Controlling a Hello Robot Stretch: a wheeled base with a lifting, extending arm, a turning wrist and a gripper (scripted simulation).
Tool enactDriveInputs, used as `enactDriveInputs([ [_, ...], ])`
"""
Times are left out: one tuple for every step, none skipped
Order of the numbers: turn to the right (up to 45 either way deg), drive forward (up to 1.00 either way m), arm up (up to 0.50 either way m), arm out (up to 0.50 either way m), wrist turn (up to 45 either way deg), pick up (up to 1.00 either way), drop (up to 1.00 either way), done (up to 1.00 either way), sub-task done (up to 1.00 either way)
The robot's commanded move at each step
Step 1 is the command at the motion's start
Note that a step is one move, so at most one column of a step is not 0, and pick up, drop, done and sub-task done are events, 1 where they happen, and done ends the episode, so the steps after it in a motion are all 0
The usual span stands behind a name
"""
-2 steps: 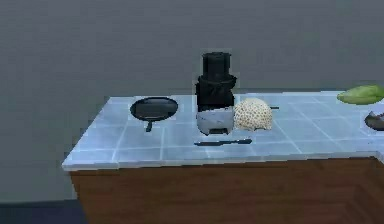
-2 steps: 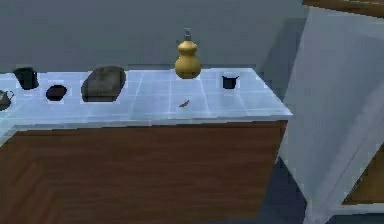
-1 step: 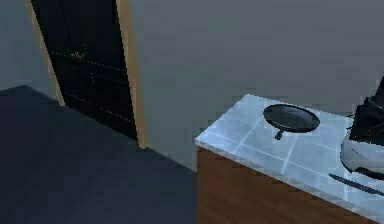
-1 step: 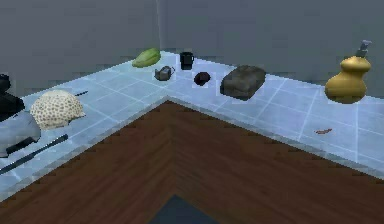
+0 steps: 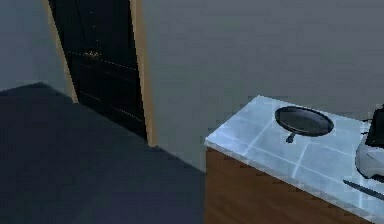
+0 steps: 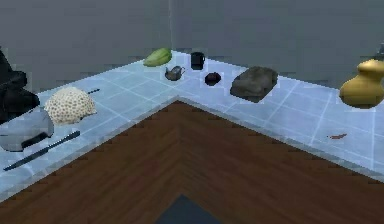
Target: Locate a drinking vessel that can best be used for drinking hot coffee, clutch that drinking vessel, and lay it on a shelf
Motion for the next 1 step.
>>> enactDriveInputs([
  [-3.0, 0.00, 0.00, 0.00, 0.0, 0.00, 0.00, 0.00, 0.00],
])
